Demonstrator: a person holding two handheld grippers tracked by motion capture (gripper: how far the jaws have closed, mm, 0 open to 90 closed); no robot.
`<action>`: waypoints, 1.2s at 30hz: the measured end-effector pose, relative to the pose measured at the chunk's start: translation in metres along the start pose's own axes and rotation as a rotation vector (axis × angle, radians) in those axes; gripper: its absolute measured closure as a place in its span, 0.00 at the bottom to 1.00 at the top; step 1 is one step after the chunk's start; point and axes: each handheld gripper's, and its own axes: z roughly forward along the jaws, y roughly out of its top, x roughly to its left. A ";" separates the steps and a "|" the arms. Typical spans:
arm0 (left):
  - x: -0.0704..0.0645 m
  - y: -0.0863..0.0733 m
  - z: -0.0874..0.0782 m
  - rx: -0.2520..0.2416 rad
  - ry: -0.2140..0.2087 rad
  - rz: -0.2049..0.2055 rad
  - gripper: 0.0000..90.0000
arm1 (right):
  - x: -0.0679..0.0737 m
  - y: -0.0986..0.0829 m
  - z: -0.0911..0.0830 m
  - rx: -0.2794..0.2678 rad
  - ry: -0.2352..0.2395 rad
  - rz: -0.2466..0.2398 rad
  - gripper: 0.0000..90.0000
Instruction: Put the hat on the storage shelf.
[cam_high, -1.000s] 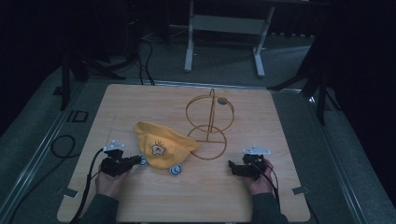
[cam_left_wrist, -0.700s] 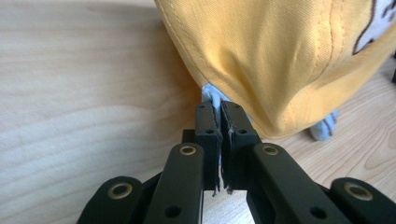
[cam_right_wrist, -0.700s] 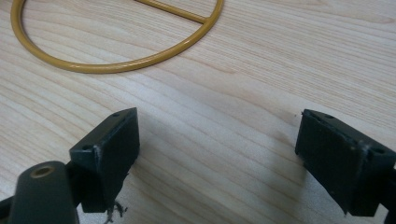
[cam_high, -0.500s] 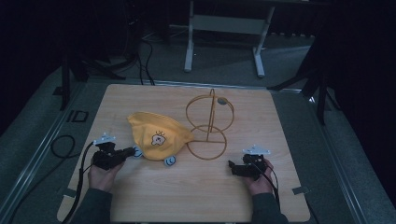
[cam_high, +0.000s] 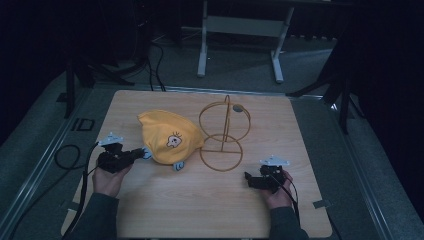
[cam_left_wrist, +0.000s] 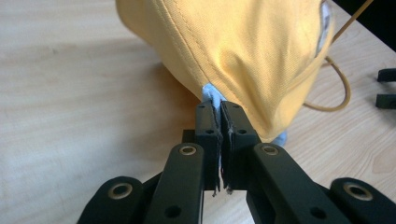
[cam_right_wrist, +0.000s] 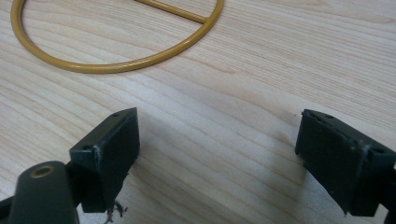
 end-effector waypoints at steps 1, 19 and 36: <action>-0.001 0.003 -0.002 -0.002 0.001 0.005 0.96 | 0.000 0.000 0.000 0.000 0.000 -0.001 0.15; -0.026 0.037 -0.022 -0.076 -0.086 0.053 0.96 | 0.000 0.000 0.000 -0.001 0.000 -0.001 0.15; -0.039 0.060 -0.035 -0.140 -0.138 0.048 0.96 | 0.000 0.000 0.000 0.000 0.000 -0.001 0.15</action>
